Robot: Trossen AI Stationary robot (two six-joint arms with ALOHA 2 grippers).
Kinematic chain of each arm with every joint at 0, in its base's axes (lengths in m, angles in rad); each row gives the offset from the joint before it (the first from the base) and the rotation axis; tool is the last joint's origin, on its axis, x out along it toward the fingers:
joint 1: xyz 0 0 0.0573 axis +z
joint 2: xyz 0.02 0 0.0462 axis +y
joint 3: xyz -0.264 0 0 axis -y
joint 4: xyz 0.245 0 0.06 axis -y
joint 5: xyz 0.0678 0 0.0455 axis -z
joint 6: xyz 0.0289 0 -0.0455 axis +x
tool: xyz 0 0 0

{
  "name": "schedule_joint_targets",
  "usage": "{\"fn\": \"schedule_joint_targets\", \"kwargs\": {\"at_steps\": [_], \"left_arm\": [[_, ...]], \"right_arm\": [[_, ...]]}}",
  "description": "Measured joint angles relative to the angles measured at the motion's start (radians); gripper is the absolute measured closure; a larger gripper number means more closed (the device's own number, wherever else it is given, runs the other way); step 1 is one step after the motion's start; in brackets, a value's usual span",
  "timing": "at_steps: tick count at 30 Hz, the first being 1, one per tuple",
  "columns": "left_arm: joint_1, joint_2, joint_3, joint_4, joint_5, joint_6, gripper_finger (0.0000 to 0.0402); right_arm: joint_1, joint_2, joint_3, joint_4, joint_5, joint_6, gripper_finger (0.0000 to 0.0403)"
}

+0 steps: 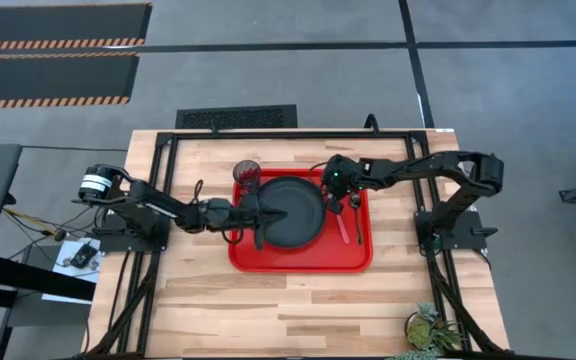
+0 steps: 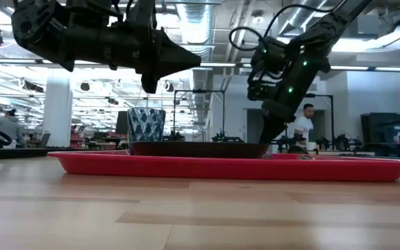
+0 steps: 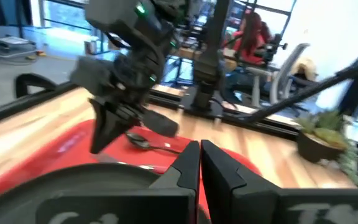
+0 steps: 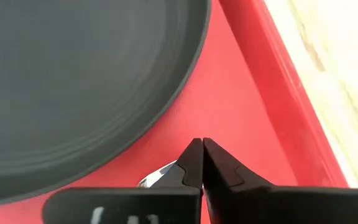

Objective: Pick and place plate/cup/fork/spoon on tray
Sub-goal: Put the pink fork to the right of the black plate on the red serving tray

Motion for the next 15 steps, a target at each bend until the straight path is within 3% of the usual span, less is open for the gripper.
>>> {"fn": "schedule_joint_targets", "kwargs": {"at_steps": [9,15], "left_arm": [[0.051,-0.148,0.0,-0.154,-0.007,0.058,0.0401],[0.055,-0.247,0.0,-0.301,-0.064,0.073,0.0401]], "right_arm": [[-0.017,0.03,0.0,0.076,-0.031,-0.031,0.0382],[-0.024,0.03,0.0,0.101,-0.054,-0.048,0.0385]]}}
